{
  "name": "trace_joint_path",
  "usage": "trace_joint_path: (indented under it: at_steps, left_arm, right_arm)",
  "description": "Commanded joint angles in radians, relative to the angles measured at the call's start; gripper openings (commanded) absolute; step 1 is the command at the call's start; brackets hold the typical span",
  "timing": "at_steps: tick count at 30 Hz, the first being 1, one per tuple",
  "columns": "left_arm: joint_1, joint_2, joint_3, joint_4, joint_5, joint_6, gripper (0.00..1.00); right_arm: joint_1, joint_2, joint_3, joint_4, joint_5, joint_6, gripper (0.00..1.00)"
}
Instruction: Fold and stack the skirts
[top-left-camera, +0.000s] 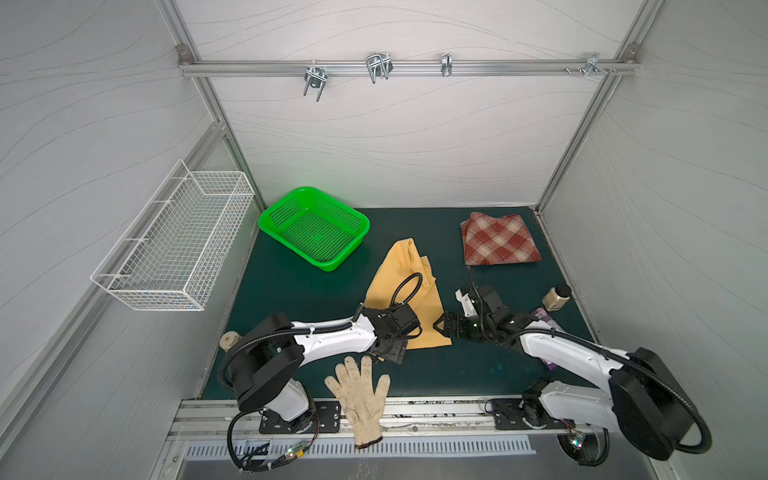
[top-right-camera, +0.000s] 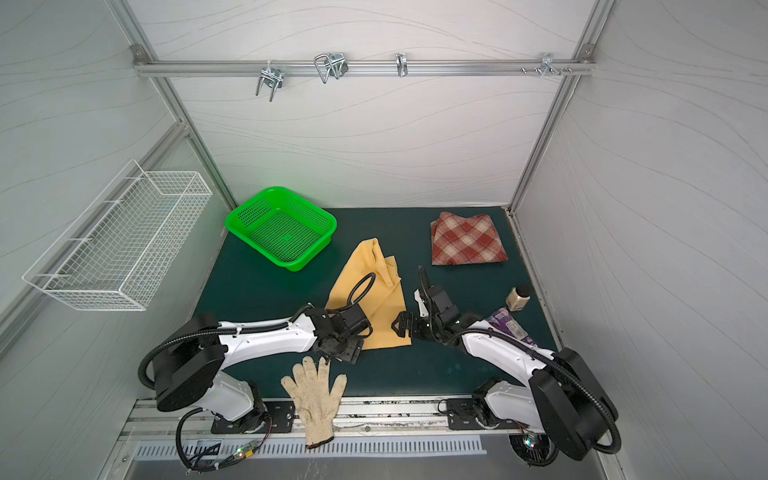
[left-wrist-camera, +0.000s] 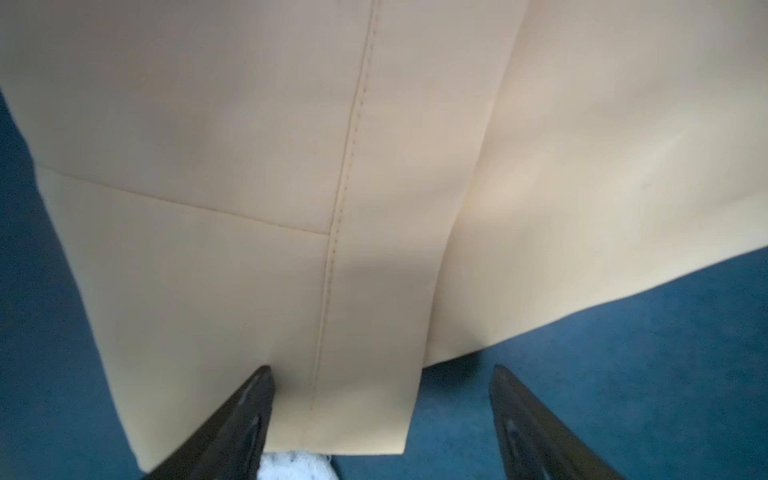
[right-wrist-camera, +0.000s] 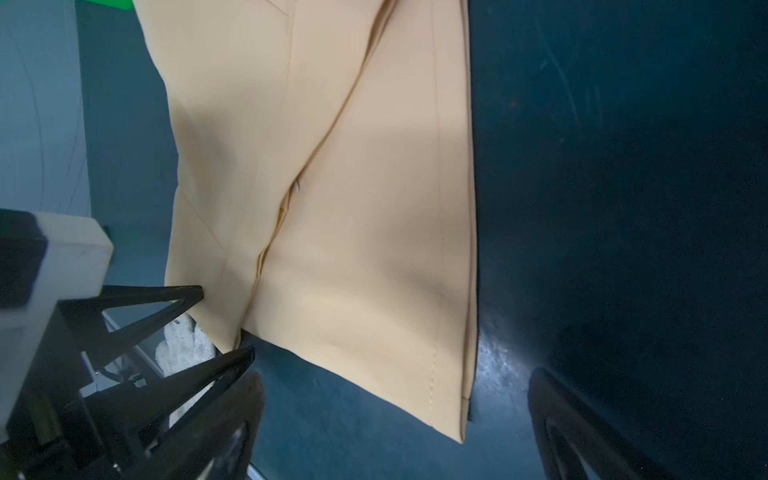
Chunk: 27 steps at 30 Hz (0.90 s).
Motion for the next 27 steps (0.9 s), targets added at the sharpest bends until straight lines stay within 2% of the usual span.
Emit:
trace_joint_path:
  at_steps: [1, 7, 15, 19, 24, 27]
  left_arm:
    - [-0.017, 0.039, 0.039, -0.033, -0.085, -0.026, 0.79]
    - [-0.017, 0.072, 0.054, -0.042, -0.113, -0.023, 0.58]
    - [-0.018, 0.075, 0.078, -0.099, -0.160, -0.021, 0.41]
    - [-0.018, 0.041, 0.079, -0.117, -0.149, -0.020, 0.39]
    - [-0.018, -0.002, 0.068, -0.125, -0.131, -0.026, 0.46]
    - [-0.018, -0.016, 0.051, -0.116, -0.120, -0.029, 0.44]
  right_arm:
    - [0.005, 0.009, -0.020, 0.064, -0.016, 0.034, 0.99]
    - [0.033, 0.026, -0.033, 0.087, -0.005, 0.037, 0.99]
    - [0.051, -0.002, -0.027, 0.078, 0.020, 0.038, 0.99]
    - [0.060, -0.010, -0.025, 0.074, 0.028, 0.037, 0.99]
    - [0.071, -0.001, -0.017, 0.079, 0.036, 0.040, 0.99]
    - [0.076, 0.000, -0.016, 0.086, 0.037, 0.045, 0.99]
